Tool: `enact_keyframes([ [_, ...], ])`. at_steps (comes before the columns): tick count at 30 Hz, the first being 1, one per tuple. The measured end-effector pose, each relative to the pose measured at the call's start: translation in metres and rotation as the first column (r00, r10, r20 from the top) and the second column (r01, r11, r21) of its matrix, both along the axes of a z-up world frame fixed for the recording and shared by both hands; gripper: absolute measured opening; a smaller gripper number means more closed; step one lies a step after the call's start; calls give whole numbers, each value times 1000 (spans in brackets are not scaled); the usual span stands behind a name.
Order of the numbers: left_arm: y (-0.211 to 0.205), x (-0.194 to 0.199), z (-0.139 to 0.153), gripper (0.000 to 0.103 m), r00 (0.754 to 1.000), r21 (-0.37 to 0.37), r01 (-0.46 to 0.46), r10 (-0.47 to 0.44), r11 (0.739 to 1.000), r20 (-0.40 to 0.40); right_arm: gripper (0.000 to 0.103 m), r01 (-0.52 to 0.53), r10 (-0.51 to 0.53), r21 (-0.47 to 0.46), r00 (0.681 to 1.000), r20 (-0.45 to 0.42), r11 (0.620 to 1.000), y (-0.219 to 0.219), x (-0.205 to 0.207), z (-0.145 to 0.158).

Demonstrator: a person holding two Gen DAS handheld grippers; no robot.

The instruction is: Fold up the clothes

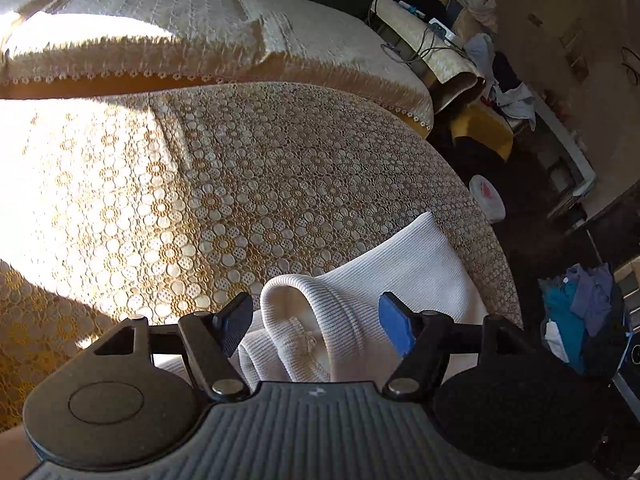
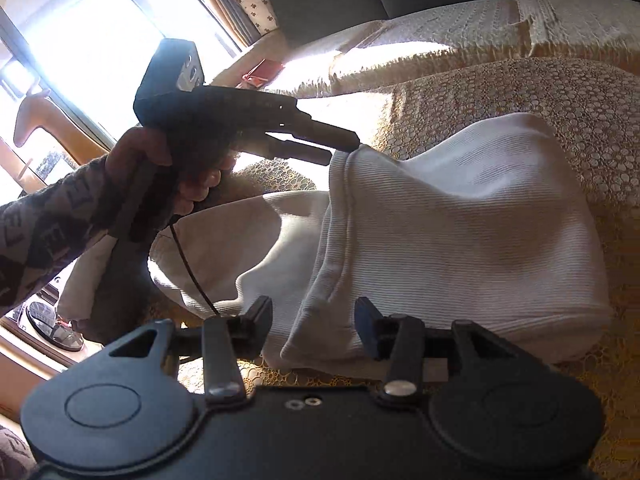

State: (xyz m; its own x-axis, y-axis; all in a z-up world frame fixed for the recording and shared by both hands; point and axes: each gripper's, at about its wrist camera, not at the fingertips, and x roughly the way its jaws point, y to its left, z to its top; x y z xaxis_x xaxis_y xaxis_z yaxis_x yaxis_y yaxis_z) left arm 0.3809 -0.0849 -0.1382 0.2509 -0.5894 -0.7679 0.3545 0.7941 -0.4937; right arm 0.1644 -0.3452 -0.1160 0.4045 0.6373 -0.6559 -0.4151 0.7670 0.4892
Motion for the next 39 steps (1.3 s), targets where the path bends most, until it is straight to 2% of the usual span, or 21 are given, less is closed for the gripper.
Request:
enact_keyframes([
  [3, 0, 3, -10, 68, 998, -41, -43, 41, 998, -46, 103, 11, -11, -39, 1000, 19, 999, 0, 5, -1],
  [10, -6, 7, -10, 68, 996, -50, -89, 88, 995, -29, 103, -1, 1, -57, 1000, 2, 998, 23, 18, -18],
  [16, 1, 18, -27, 68, 977, -80, -193, 184, 978, -104, 103, -55, 55, -22, 998, -14, 998, 37, 15, -23],
  [20, 0, 19, -35, 68, 972, -110, -204, 188, 973, -144, 103, -97, 94, -45, 994, -57, 994, 47, 16, -35],
  [23, -3, 16, -36, 67, 976, -105, -195, 181, 975, -123, 103, -102, 97, -65, 993, -74, 993, 51, 13, -46],
  [24, -4, 14, -35, 62, 978, -101, -189, 178, 977, -110, 103, -102, 98, -64, 993, -71, 993, 51, 12, -48],
  [25, -4, 11, -33, 46, 981, -89, -179, 171, 980, -88, 103, -101, 97, -60, 993, -71, 993, 50, 10, -47],
  [27, -4, 4, -29, 26, 986, -52, -162, 160, 985, -40, 103, -102, 97, -54, 992, -81, 993, 47, 9, -46],
  [31, 13, -12, -21, 14, 989, -109, -145, 145, 983, -8, 103, -120, 114, -63, 989, -90, 991, 45, 5, -45],
  [35, 30, -27, -11, 13, 987, -139, -147, 154, 979, 44, 103, -140, 132, -64, 985, -107, 988, 42, 2, -44],
  [39, 27, -28, -27, 14, 987, 1, -129, 129, 992, 93, 103, -134, 126, -53, 982, -138, 990, 41, 1, -53],
])
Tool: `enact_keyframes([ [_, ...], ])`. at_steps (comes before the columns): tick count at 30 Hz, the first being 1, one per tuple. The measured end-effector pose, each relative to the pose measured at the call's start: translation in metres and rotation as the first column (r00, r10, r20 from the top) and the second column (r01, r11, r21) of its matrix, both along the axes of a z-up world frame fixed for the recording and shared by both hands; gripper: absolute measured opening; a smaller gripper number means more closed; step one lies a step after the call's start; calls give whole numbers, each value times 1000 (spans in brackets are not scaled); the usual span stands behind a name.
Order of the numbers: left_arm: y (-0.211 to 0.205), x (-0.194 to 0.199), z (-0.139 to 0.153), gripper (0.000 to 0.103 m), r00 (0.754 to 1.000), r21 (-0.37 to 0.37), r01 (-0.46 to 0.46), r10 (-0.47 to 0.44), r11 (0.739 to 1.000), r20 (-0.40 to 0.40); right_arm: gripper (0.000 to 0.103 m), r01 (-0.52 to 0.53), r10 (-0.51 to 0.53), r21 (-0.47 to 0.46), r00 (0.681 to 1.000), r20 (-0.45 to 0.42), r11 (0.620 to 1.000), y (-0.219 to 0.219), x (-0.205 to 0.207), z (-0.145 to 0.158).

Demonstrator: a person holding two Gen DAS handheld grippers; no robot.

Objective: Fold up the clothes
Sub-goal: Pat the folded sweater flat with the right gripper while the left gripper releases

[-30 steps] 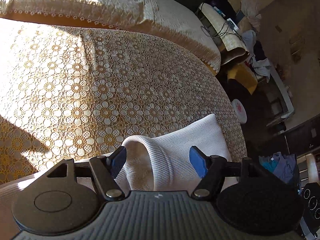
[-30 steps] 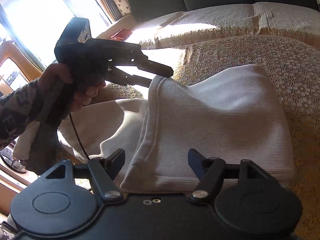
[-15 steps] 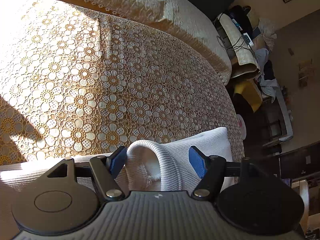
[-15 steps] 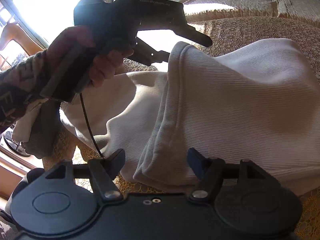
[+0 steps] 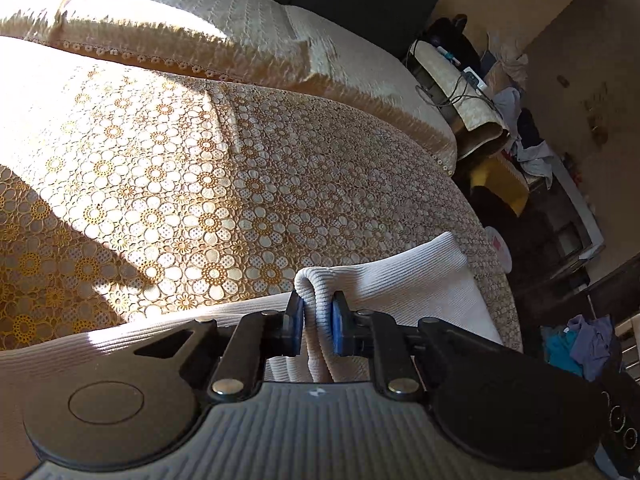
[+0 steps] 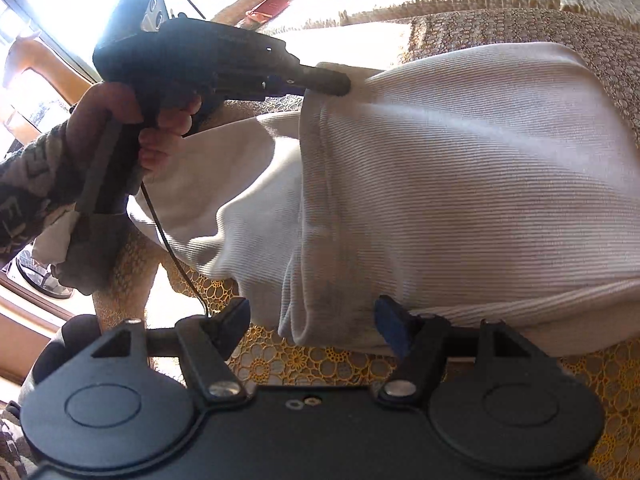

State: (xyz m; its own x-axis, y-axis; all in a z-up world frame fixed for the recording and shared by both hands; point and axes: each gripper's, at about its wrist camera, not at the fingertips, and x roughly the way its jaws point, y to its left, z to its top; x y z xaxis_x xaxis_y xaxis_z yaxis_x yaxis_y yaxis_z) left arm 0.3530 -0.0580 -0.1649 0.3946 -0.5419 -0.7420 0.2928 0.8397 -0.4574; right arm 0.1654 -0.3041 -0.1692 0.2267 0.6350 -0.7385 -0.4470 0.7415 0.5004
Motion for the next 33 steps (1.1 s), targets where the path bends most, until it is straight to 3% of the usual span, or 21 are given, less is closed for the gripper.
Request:
enact_keyframes([
  [3, -9, -1, -3, 18, 1000, 52, 15, -16, 999, 26, 103, -17, 16, -24, 1000, -10, 1000, 1, -1, 5],
  [5, -14, -3, 6, 28, 997, 79, 32, -37, 996, 63, 103, -9, 9, -19, 1000, -4, 1000, -6, -2, 13],
  [7, -15, -8, 20, 46, 992, 94, 46, -57, 994, 116, 103, 22, -22, -15, 999, 25, 1000, -18, 0, 21],
  [8, -15, -13, 31, 64, 985, 104, 52, -69, 993, 160, 103, 56, -55, -21, 998, 42, 998, -27, 2, 24],
  [9, -16, -18, 40, 70, 976, 106, 61, -82, 992, 201, 103, 89, -88, -26, 994, 60, 996, -36, 4, 28],
  [13, -25, -33, 59, 71, 950, 118, 114, -143, 986, 278, 103, 240, -233, -42, 965, 123, 970, -71, 14, 41],
  [15, -36, -38, 58, 71, 943, 100, 175, -196, 979, 268, 103, 292, -278, -79, 949, 150, 953, -81, 22, 45],
  [18, -51, -42, 42, 71, 939, 131, 215, -242, 968, 246, 103, 371, -351, -135, 924, 149, 919, -94, 35, 42],
  [25, -60, -35, 0, 71, 943, 213, 216, -260, 953, 207, 103, 394, -381, -178, 919, 104, 902, -90, 43, 9],
  [30, -72, -42, -8, 72, 903, 317, 266, -351, 910, 248, 103, 422, -416, -125, 907, 71, 898, -101, 45, 7],
  [33, -77, -51, -1, 73, 880, 358, 301, -402, 884, 252, 103, 482, -480, -63, 876, 36, 874, -118, 37, 20],
])
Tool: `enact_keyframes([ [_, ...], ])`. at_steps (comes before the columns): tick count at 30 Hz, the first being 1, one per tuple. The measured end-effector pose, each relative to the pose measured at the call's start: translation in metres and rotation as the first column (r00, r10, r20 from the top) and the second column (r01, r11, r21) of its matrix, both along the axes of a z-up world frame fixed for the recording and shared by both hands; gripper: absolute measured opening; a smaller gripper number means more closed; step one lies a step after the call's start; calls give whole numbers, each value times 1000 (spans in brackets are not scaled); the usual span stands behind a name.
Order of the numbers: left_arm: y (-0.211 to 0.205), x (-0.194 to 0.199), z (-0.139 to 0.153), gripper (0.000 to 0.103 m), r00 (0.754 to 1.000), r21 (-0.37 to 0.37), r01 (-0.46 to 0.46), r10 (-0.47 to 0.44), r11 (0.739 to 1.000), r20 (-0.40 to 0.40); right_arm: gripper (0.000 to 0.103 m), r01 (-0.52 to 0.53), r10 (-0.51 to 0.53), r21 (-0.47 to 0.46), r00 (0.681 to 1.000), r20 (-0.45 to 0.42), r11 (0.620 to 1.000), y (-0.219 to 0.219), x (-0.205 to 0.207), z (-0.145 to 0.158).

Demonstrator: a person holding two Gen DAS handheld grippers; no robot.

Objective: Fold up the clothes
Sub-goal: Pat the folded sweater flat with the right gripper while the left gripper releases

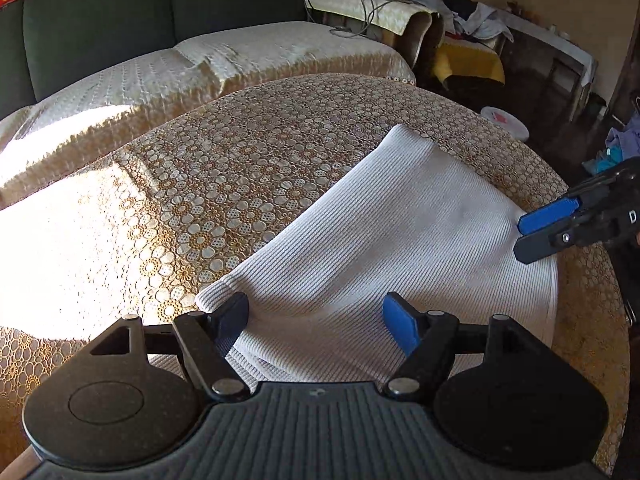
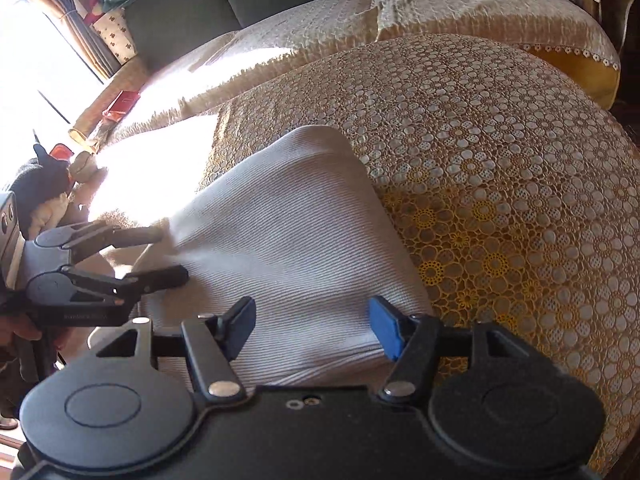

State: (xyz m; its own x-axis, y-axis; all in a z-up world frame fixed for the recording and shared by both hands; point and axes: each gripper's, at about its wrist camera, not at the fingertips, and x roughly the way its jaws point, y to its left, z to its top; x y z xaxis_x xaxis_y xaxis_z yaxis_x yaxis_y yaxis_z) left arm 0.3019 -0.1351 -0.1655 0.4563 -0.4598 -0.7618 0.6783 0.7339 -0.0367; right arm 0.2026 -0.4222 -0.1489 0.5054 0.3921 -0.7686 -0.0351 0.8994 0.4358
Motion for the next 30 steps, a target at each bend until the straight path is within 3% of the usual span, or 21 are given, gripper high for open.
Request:
enact_keyframes([
  [4, 8, -23, 14, 74, 999, -34, 40, -40, 999, 8, 103, 114, -114, 15, 993, -17, 993, -28, -10, 0],
  [11, 21, -56, 19, 74, 998, -138, 30, -38, 990, -57, 103, 263, -241, 156, 959, -146, 952, -59, -14, -32],
  [17, 13, -70, -7, 74, 993, -58, 78, -83, 995, -87, 103, 311, -265, 254, 944, -197, 916, -56, -14, -45],
  [21, 28, -63, -22, 76, 985, -115, 30, -49, 993, -165, 103, 304, -257, 235, 943, -211, 923, -46, -10, -49],
  [23, 28, -63, -21, 76, 984, -113, 30, -49, 993, -169, 103, 296, -252, 222, 946, -206, 929, -41, -9, -49],
  [26, 24, -65, -12, 77, 987, -99, 35, -50, 994, -151, 103, 282, -242, 197, 948, -207, 939, -36, -7, -47],
  [30, 19, -70, 14, 77, 996, -135, 55, -64, 989, -67, 103, 285, -247, 187, 948, -203, 940, -38, -9, -45],
])
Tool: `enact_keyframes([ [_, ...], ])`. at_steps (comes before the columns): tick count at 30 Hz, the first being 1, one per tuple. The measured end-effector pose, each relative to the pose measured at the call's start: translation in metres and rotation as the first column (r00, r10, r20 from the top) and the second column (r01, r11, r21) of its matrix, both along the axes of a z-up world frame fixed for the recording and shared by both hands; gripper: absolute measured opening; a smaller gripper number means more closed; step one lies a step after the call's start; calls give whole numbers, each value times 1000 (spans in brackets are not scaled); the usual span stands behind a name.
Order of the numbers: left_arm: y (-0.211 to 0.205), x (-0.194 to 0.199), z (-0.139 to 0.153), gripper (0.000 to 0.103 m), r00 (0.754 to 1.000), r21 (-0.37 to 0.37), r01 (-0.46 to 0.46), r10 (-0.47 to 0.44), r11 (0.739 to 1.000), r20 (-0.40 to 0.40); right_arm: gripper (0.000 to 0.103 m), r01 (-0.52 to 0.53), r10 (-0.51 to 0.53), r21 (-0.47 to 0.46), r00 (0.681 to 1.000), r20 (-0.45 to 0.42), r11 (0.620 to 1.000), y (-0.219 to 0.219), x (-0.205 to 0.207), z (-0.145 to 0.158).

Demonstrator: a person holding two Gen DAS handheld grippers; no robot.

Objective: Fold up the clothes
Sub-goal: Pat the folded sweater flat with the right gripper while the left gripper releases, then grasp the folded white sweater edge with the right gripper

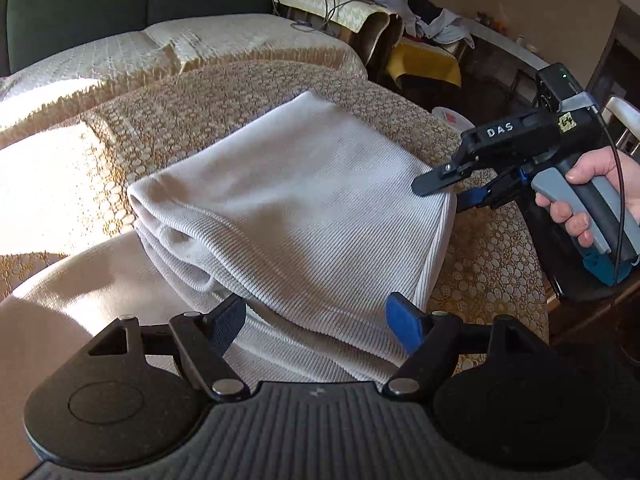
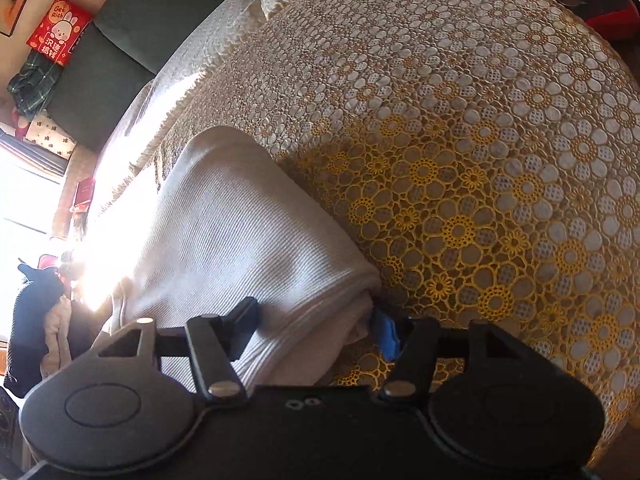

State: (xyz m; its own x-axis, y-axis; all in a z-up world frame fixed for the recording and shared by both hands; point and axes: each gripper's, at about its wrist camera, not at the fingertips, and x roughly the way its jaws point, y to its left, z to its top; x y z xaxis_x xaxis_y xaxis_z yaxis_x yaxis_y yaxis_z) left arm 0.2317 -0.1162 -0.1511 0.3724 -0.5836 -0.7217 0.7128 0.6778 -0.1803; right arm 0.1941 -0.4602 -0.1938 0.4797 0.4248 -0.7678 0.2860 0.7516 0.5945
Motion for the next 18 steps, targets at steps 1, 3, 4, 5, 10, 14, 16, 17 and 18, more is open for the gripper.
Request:
enact_keyframes([
  [1, -4, -2, 5, 77, 1000, -5, 16, -16, 1000, 21, 103, 9, -9, 8, 1000, 5, 1000, -1, -1, 1],
  [3, -15, -8, 11, 77, 996, 3, 53, -53, 999, 67, 103, 20, -21, 38, 1000, 20, 999, -2, -4, 5],
  [4, -21, -12, 12, 78, 993, 16, 72, -73, 997, 93, 103, 28, -29, 50, 999, 28, 998, -2, -5, 8],
  [5, -27, -15, 13, 78, 989, 29, 90, -93, 996, 119, 103, 29, -32, 66, 999, 40, 997, -2, -6, 13],
  [10, -48, -28, 25, 78, 957, 40, 86, -94, 995, 273, 103, 17, -25, 80, 995, 92, 997, 4, -1, 37],
  [14, -18, -24, 47, 78, 958, -43, -30, 41, 999, 284, 103, 6, -14, 81, 995, 95, 997, 6, 4, 41],
  [16, 0, -20, 52, 78, 965, -72, -74, 90, 995, 246, 103, 6, -15, 93, 995, 95, 996, 5, 4, 42],
  [17, 3, -20, 51, 78, 968, -72, -67, 82, 995, 236, 103, 5, -14, 96, 995, 98, 995, 6, 4, 43],
  [18, -1, -20, 51, 78, 970, -56, -45, 57, 997, 236, 103, 8, -18, 105, 995, 99, 994, 7, 3, 46],
])
